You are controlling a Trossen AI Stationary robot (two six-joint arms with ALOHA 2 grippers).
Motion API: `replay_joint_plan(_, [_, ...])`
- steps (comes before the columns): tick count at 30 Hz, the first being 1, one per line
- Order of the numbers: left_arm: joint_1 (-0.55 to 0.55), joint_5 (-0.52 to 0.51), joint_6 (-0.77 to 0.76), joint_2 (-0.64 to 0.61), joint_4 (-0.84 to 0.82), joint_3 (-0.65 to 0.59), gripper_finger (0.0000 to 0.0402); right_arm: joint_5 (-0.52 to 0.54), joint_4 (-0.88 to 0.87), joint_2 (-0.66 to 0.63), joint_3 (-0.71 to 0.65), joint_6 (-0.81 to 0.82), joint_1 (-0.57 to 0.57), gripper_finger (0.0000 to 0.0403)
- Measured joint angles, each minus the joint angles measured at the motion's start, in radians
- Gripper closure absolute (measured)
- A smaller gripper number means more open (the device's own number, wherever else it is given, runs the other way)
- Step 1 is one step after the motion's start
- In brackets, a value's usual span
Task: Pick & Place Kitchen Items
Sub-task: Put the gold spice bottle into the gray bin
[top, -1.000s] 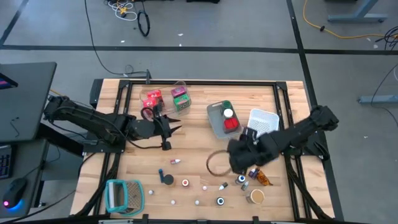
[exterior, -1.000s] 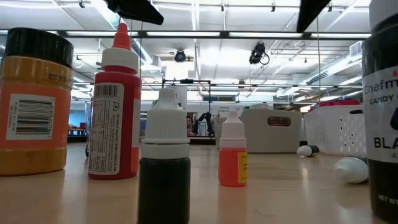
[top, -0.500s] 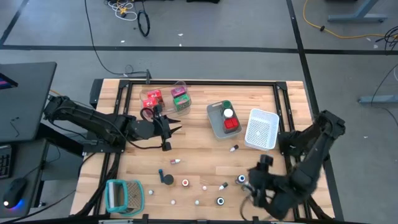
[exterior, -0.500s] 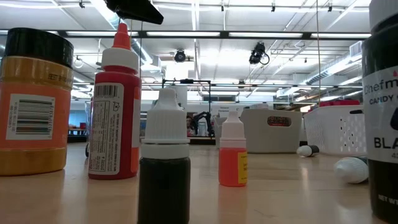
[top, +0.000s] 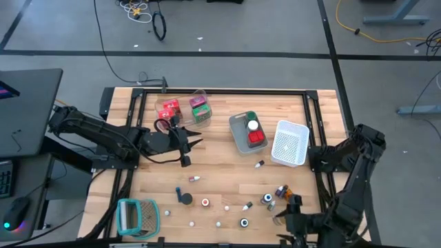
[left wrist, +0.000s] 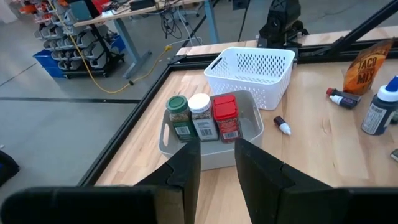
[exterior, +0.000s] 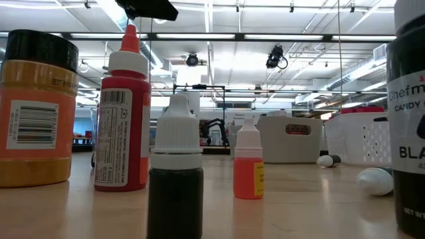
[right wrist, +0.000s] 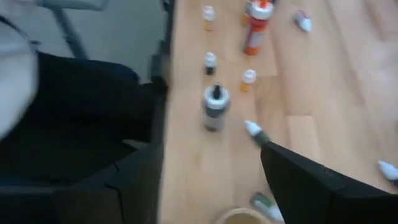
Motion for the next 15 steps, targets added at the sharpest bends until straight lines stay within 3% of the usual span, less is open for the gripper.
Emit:
replay_joint_plan(5, [0.0, 0.0, -0.018, 0.0, 0.0, 0.0, 0.0292, -0.057, -0.001, 0.0, -0.063, 0.094, -0.034, 0.0121])
replay_joint_plan(11, [0.0, 0.0, -0.032, 0.0, 0.013, 0.0, 0.0292, -0.274, 0.037, 0.0, -0.164, 0.255, -0.058, 0.0121])
replay_joint_plan(15, [0.0, 0.0, -0.033, 0.0, 0.054, 0.0, 0.0292, -0.237, 0.155, 0.0, -0.249, 0.262, -0.057, 0.0121])
